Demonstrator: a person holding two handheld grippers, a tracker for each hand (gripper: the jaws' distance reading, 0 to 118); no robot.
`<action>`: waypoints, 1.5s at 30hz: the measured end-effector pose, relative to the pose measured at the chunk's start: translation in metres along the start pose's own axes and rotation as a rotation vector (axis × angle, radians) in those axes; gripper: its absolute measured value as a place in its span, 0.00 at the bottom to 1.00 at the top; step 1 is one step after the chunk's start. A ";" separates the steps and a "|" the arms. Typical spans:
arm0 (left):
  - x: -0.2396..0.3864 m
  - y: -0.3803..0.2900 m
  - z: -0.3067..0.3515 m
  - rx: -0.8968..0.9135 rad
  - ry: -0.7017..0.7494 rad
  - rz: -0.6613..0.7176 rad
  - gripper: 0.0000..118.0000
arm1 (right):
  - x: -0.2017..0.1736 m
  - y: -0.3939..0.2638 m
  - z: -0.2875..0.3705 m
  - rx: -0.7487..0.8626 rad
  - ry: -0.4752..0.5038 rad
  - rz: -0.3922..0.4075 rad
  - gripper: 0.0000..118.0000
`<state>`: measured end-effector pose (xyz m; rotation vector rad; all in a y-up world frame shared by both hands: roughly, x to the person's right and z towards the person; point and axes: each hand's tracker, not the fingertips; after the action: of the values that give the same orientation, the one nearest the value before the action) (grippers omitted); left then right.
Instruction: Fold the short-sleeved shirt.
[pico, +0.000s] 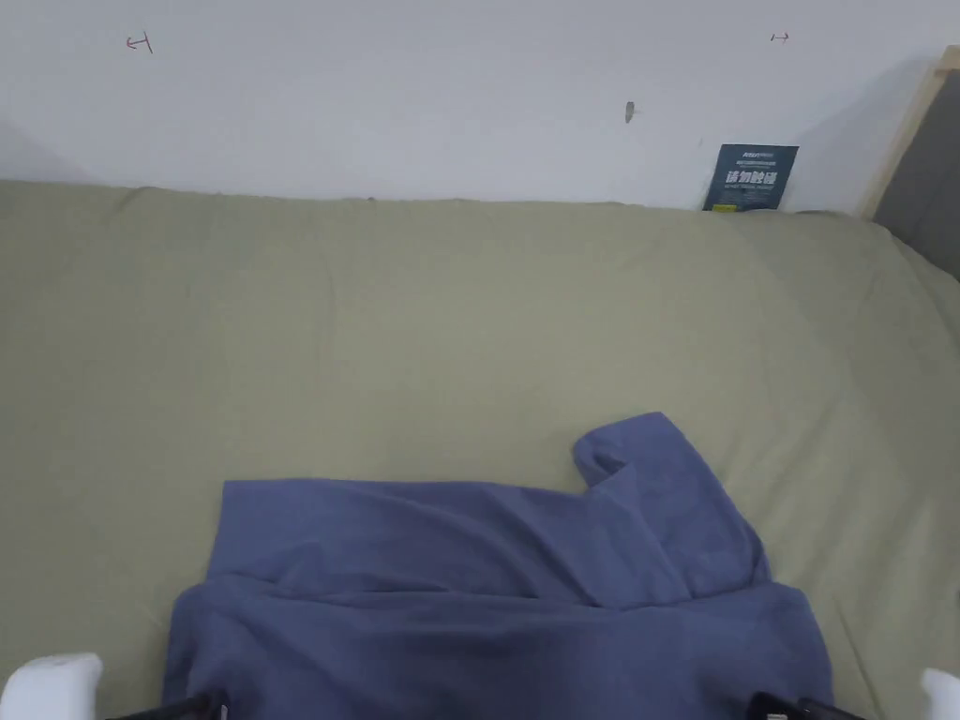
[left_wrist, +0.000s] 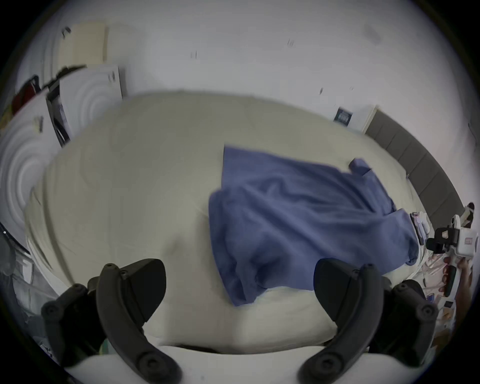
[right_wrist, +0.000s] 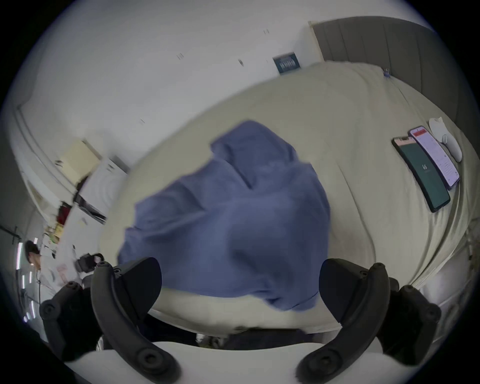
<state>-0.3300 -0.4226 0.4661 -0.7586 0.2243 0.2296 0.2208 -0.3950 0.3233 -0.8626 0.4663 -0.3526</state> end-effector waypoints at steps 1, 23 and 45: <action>0.002 -0.007 0.007 0.015 0.013 -0.014 1.00 | -0.009 -0.003 0.011 0.027 0.005 -0.002 1.00; -0.014 0.163 -0.156 -0.132 0.012 -0.114 0.46 | -0.074 -0.003 -0.036 -0.066 -0.113 0.071 0.00; 0.025 0.157 -0.172 -0.054 -0.042 -0.320 0.02 | -0.035 0.123 -0.108 -0.020 -0.296 0.307 0.01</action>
<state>-0.3711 -0.4288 0.2356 -0.8305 0.0548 -0.0518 0.1480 -0.3730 0.1745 -0.8312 0.3203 0.0628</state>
